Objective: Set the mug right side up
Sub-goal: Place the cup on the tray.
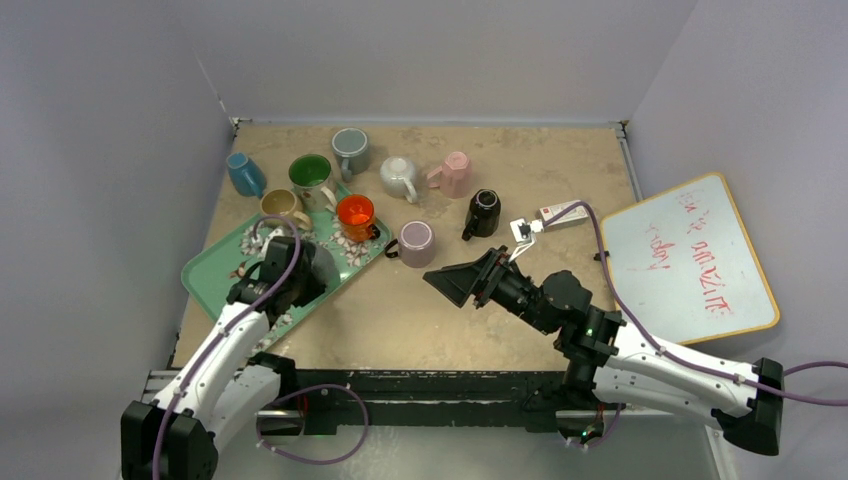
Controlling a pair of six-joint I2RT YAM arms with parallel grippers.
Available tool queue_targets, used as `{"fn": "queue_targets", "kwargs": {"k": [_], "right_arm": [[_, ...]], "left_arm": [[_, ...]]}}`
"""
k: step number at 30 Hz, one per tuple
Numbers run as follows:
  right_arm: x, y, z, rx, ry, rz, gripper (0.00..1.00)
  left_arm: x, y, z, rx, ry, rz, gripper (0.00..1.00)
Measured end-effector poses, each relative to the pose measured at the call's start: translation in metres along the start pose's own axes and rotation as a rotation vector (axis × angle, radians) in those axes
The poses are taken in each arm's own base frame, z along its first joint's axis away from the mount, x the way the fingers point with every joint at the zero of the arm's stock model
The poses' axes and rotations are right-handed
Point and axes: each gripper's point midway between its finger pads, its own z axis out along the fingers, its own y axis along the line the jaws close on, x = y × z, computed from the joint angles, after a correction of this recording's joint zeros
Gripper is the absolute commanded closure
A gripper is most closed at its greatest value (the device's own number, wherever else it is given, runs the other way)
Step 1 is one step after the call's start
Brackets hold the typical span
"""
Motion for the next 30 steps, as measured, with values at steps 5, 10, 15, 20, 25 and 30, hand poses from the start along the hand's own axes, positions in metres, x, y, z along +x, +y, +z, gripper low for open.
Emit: {"fn": "queue_targets", "kwargs": {"k": [5, 10, 15, 20, 25, 30], "right_arm": [[0.001, -0.001, 0.0, 0.005, 0.002, -0.003, 0.01], [0.001, -0.002, 0.0, 0.006, 0.004, -0.004, 0.01], [0.001, -0.002, 0.0, 0.006, 0.004, -0.005, 0.01], [0.001, -0.002, 0.0, 0.008, 0.006, -0.005, 0.01], [0.002, -0.003, -0.002, 0.011, 0.008, -0.006, 0.01], [0.0, -0.002, -0.003, 0.008, 0.005, -0.006, 0.01]], "left_arm": [[-0.002, -0.007, 0.009, -0.004, -0.025, 0.052, 1.0], [-0.006, -0.014, 0.016, -0.001, -0.034, 0.082, 1.0], [-0.012, -0.02, 0.022, -0.017, -0.035, 0.092, 0.95], [-0.016, -0.025, 0.029, -0.032, -0.034, 0.096, 0.86], [-0.02, -0.03, 0.036, -0.038, -0.032, 0.098, 0.8], [-0.019, -0.032, 0.04, -0.04, -0.024, 0.107, 0.76]]}}
